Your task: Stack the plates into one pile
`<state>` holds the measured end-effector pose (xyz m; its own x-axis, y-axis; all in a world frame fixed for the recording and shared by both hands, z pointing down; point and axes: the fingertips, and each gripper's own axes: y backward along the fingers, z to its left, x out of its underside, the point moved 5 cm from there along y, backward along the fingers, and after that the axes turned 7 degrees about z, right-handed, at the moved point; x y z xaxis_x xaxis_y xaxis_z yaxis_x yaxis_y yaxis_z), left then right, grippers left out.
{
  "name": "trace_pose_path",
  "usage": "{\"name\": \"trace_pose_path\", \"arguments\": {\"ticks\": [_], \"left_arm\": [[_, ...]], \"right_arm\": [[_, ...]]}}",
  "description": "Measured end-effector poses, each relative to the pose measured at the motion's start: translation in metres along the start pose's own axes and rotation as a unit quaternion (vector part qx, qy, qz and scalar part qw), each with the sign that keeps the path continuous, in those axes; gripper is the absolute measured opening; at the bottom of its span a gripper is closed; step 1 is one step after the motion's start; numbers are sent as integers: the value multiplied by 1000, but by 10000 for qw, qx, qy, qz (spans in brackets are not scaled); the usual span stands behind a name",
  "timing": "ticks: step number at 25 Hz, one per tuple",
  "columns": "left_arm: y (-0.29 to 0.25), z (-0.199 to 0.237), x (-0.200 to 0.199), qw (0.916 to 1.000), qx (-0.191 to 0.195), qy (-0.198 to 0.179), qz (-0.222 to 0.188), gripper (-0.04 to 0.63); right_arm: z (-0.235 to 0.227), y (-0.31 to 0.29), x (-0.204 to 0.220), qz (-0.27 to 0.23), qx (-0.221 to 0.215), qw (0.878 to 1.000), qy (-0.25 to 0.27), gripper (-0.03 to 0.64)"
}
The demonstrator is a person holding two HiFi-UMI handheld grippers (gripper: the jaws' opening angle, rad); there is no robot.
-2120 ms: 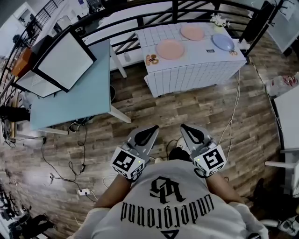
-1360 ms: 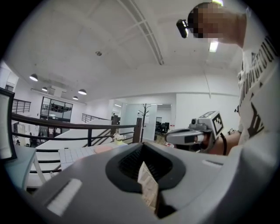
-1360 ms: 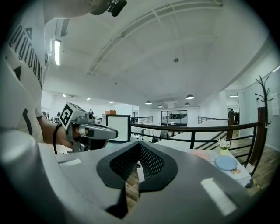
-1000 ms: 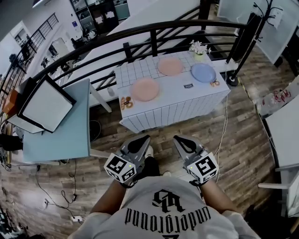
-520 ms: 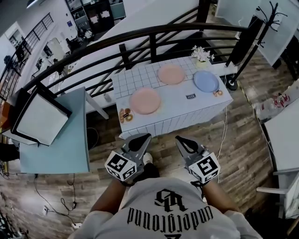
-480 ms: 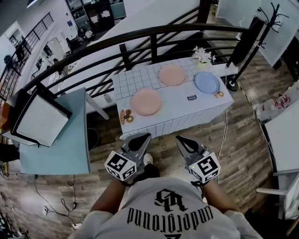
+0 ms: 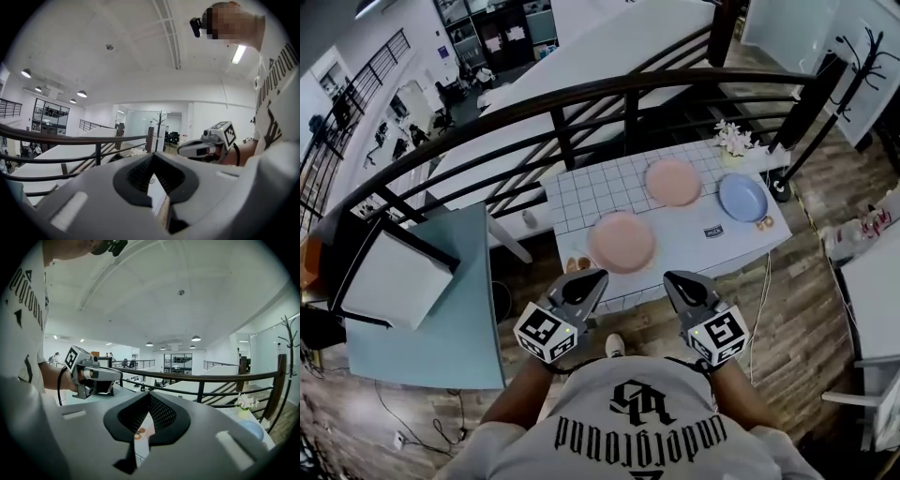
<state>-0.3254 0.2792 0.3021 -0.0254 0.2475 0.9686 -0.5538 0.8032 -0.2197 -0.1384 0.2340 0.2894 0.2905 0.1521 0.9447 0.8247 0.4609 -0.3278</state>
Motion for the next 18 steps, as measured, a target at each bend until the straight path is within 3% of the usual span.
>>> {"name": "trace_pose_path", "arguments": {"ticks": [8,18], "left_arm": [[-2,60,14,9998,-129,81,126,49],[-5,98,29,9977,-527,370,201,49]], "right_arm": [[-16,-56,2,184,106,9996,-172,0],[-42,-111,16,460,-195,9983,-284,0]]}}
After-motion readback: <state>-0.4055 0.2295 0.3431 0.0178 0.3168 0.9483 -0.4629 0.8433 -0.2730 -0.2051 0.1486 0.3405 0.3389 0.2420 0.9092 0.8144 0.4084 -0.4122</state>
